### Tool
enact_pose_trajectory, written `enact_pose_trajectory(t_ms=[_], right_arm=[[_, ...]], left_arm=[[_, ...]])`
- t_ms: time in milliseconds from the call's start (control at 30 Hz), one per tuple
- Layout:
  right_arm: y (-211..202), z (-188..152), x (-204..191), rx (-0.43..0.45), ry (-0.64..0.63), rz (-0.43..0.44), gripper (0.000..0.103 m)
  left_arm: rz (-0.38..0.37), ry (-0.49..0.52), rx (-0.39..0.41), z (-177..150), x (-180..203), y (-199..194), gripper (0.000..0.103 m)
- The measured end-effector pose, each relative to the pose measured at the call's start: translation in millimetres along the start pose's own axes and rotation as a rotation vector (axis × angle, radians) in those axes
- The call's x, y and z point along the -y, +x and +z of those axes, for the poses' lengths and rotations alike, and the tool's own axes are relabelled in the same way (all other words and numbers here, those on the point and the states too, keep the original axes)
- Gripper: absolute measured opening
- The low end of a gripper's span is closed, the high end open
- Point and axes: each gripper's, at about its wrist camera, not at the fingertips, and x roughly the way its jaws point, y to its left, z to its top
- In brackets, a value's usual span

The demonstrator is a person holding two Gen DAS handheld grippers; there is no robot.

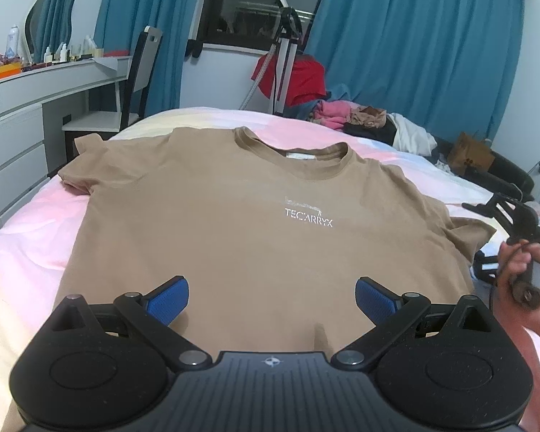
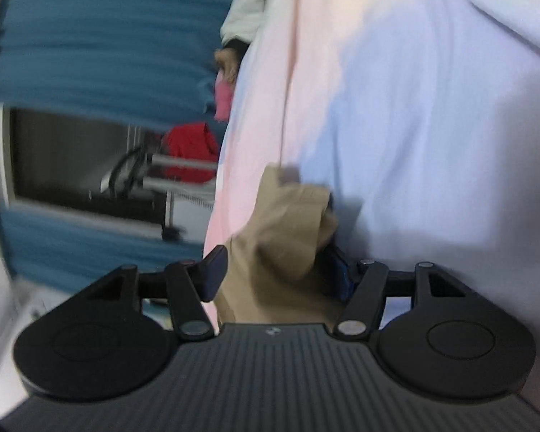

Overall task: Fold clothes
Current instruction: 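Lift the gripped side edge of the tan shirt with the right gripper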

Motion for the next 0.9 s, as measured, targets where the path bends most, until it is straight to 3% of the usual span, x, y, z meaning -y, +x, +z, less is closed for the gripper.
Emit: enact_pose_trajectory(t_ms=[167,333,467,733,833,900], right_arm=[[37,14,-6,-0.044,-0.058,0.084,0.063],[57,21,-4,-0.051,-0.029,0.136,0.063],[41,23,-12,0.074,-0.034,0.186,0.063],[-13,34,-45,0.297,-0.189,0.277,0.062],[-29,42,-48,0.344,-0.228,0.213,0.062],[-32,45,-40,0.311,-0.200,0.129,0.062]], left_arm=[[-0.007,-0.002,-0.020,-1,1,8,0.100],[-0.001,0.004,-0.038,-3,3,17,0.100],[0.000,0.011,-0.049,-5,4,22,0.100],[-0.005,0.000,-0.024,-3,3,13,0.100],[-0.005,-0.004,-0.016,-2,3,10,0.100],[-0.004,-0.003,-0.011,-1,4,9,0.100]])
